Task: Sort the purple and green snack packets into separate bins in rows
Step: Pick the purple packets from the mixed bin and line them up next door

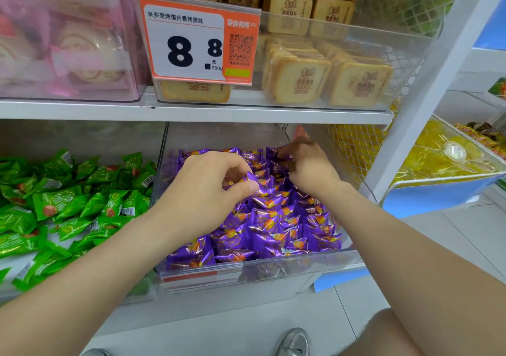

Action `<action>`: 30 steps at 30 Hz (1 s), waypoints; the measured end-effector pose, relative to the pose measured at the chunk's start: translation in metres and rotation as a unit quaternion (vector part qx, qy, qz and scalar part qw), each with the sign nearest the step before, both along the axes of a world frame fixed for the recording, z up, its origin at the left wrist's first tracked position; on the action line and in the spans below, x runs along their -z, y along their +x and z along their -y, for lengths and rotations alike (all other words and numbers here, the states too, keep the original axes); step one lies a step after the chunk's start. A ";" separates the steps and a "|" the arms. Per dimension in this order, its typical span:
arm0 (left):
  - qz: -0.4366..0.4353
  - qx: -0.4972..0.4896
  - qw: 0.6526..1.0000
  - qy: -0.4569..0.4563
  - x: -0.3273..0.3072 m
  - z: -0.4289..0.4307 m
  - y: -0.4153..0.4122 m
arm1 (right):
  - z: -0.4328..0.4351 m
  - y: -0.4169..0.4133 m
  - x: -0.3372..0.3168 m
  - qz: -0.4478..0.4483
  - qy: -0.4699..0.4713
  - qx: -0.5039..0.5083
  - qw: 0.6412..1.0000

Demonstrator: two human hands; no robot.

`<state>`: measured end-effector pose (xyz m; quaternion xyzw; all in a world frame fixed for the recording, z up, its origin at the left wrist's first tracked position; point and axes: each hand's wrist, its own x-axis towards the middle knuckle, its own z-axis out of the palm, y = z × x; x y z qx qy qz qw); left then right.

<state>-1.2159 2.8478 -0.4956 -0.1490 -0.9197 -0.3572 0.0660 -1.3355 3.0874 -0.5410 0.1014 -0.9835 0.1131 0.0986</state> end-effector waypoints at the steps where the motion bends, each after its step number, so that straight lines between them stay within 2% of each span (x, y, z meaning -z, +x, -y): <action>1: 0.008 -0.005 1.000 0.012 -0.002 0.000 0.000 | -0.001 0.000 0.000 0.002 -0.001 0.005 1.000; 3: 0.037 -0.019 0.998 0.047 -0.003 0.000 -0.002 | -0.001 0.002 0.000 -0.010 -0.005 0.009 1.000; 5: 0.090 -0.033 0.988 0.118 -0.004 0.000 -0.003 | 0.000 0.005 -0.003 -0.044 -0.032 0.004 0.999; 9: 0.202 -0.077 0.931 0.294 -0.009 -0.002 0.002 | 0.012 0.027 -0.025 -0.045 -0.146 0.007 0.988; 11: 0.223 -0.093 0.909 0.341 -0.011 -0.003 0.003 | 0.021 0.049 -0.044 0.059 -0.298 -0.021 0.952; 13: 0.234 -0.092 0.892 0.376 -0.012 -0.005 0.003 | 0.026 0.073 -0.059 0.196 -0.421 -0.091 0.881; 14: 0.240 -0.088 0.885 0.390 -0.012 -0.006 0.003 | 0.027 0.083 -0.063 0.228 -0.428 -0.126 0.866; 16: 0.246 -0.071 0.880 0.400 -0.013 -0.007 0.004 | 0.027 0.094 -0.063 0.244 -0.404 -0.166 0.866; 17: 0.242 -0.059 0.888 0.388 -0.013 -0.008 0.005 | 0.024 0.093 -0.062 0.240 -0.396 -0.169 0.870; 19: 0.173 -0.050 0.946 0.269 -0.011 -0.006 0.006 | 0.014 0.086 -0.060 0.198 -0.371 -0.159 0.893; 21: 0.057 -0.050 0.992 0.100 -0.007 -0.002 0.005 | -0.004 0.070 -0.054 0.079 -0.265 -0.093 0.956; 22: 0.016 -0.040 0.998 0.044 -0.005 -0.001 0.006 | -0.014 0.060 -0.050 0.009 -0.184 -0.045 0.982; 24: -0.022 -0.004 1.000 -0.019 -0.001 0.000 0.008 | -0.029 0.044 -0.041 -0.064 -0.051 0.022 0.996; 27: -0.031 0.032 0.994 -0.100 0.007 -0.002 0.009 | -0.031 0.029 -0.026 -0.018 0.060 0.042 0.997; 30: -0.035 0.035 0.988 -0.144 0.009 -0.003 0.008 | -0.022 0.022 -0.015 0.002 0.091 -0.001 0.996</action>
